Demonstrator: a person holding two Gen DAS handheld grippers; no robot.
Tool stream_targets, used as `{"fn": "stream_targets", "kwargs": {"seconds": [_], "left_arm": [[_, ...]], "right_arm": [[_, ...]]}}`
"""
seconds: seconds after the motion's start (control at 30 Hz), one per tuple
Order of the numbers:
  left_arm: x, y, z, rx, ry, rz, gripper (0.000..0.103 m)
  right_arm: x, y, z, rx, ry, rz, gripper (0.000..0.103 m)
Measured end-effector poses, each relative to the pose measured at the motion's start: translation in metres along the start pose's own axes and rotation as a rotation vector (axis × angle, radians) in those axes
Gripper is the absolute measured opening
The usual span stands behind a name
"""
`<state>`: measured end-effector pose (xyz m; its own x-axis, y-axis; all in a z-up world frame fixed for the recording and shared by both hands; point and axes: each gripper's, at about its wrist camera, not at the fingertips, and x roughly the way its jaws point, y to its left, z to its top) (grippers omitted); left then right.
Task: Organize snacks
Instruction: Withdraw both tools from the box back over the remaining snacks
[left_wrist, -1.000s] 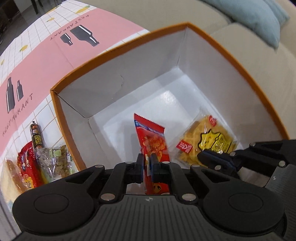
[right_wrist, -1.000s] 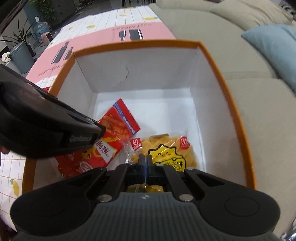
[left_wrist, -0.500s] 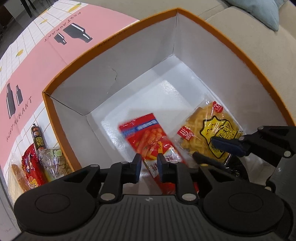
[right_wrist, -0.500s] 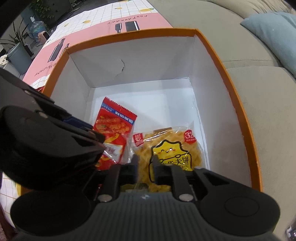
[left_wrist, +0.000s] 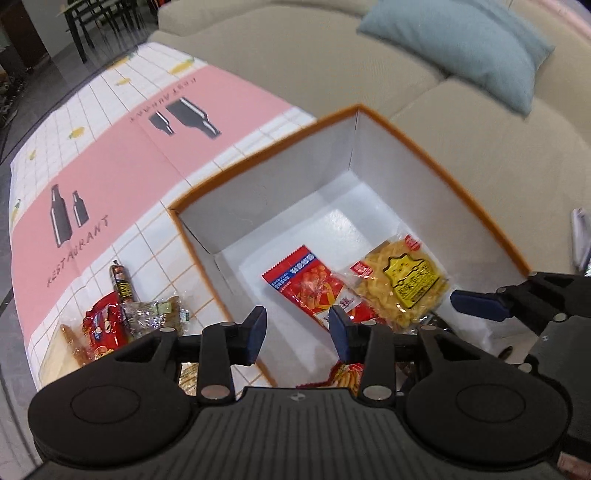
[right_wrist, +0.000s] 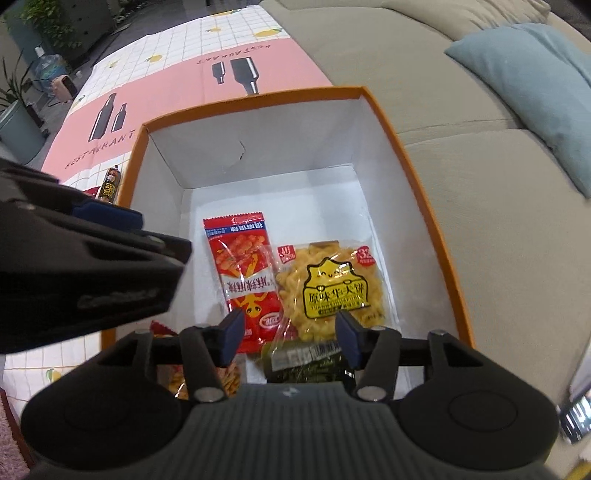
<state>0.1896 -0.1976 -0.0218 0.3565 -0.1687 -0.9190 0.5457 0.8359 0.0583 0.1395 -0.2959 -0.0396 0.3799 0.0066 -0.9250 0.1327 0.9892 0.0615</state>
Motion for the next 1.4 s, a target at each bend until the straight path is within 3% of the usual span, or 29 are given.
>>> {"fn": "stream_targets", "kwargs": {"seconds": [0.13,0.27,0.67,1.03,1.13,1.3,1.4], "left_arm": [[-0.029,0.01,-0.021,-0.036,-0.092,-0.023,0.046],[-0.05,0.023,-0.043,-0.069,-0.166,0.005,0.046],[-0.073,0.089,-0.119,-0.271,-0.158,0.056,0.048],[-0.051,0.155,-0.18,-0.477,-0.069,0.051,0.05],[-0.045,0.169,-0.19,-0.51,-0.06,0.059,0.05],[-0.031,0.193,-0.201,-0.582,-0.06,-0.006,0.051],[-0.021,0.202,-0.201,-0.605,-0.05,-0.008,0.054]], "right_arm": [[-0.026,0.012,-0.01,-0.009,-0.081,0.021,0.061],[-0.045,0.027,-0.024,-0.013,-0.137,0.024,0.061],[-0.069,0.094,-0.061,-0.038,-0.272,0.088,0.061],[-0.046,0.146,-0.077,-0.107,-0.214,0.162,0.061],[-0.036,0.156,-0.077,-0.119,-0.2,0.174,0.061],[-0.018,0.176,-0.075,-0.182,-0.197,0.188,0.061],[-0.002,0.184,-0.07,-0.186,-0.172,0.196,0.06]]}}
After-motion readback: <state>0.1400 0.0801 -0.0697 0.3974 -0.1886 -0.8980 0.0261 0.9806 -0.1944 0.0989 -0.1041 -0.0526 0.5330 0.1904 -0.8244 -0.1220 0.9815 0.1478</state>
